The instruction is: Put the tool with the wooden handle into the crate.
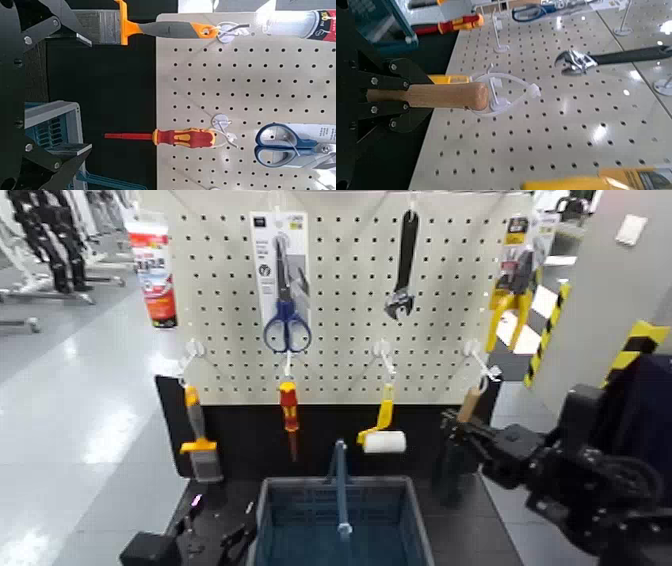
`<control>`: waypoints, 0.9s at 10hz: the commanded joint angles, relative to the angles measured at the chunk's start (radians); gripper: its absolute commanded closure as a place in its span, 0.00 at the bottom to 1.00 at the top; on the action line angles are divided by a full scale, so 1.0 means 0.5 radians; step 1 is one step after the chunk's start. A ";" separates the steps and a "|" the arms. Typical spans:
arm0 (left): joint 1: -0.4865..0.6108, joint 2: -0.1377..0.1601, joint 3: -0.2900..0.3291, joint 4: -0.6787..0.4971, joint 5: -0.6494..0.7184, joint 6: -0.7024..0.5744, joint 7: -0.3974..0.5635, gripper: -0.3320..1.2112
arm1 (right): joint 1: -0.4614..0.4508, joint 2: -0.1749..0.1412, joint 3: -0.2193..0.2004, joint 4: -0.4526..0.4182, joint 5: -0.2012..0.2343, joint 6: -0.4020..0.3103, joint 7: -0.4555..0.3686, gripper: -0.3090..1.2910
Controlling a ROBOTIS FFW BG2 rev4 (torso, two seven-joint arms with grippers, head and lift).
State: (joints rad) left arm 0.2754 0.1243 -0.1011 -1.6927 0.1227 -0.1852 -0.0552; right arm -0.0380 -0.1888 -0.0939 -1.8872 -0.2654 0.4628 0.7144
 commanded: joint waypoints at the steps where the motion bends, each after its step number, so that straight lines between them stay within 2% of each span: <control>1: 0.002 -0.003 0.000 -0.002 0.000 0.005 0.000 0.45 | 0.042 0.037 0.157 0.025 -0.129 0.050 0.019 0.92; 3: 0.002 -0.003 -0.003 -0.002 0.000 0.008 0.000 0.45 | 0.039 0.040 0.237 0.121 -0.190 0.022 0.038 0.92; 5: 0.005 -0.006 0.000 -0.002 0.000 0.008 0.000 0.45 | 0.015 0.046 0.335 0.348 -0.236 -0.082 0.053 0.92; 7: 0.005 -0.006 0.000 -0.002 0.000 0.005 0.000 0.45 | -0.040 0.062 0.467 0.645 -0.249 -0.195 0.084 0.92; 9: 0.008 -0.012 0.003 -0.002 0.000 -0.001 0.000 0.45 | -0.077 0.071 0.553 0.829 -0.227 -0.269 0.084 0.91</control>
State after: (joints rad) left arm 0.2789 0.1192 -0.1010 -1.6935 0.1227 -0.1845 -0.0552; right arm -0.0720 -0.1559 0.1715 -1.4980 -0.3844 0.3392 0.7562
